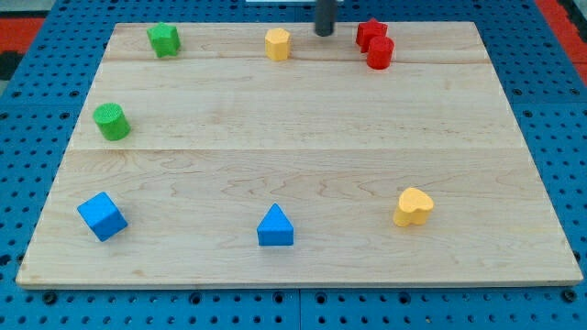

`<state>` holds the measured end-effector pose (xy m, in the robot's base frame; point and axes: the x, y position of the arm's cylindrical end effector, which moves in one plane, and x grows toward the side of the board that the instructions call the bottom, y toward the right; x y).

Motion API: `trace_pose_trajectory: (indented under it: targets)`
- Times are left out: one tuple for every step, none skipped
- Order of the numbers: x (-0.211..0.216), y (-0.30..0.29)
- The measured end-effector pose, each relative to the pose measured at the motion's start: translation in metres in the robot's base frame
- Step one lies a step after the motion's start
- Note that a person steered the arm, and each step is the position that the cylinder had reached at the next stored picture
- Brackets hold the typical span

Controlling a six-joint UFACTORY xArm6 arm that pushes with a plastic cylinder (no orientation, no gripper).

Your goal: Push the yellow hexagon to the center

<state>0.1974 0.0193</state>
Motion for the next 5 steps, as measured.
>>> trace_pose_trajectory:
  targets:
    - [0.004, -0.012]
    - [0.05, -0.015]
    - [0.024, -0.019]
    - [-0.005, -0.033]
    - [0.005, -0.112]
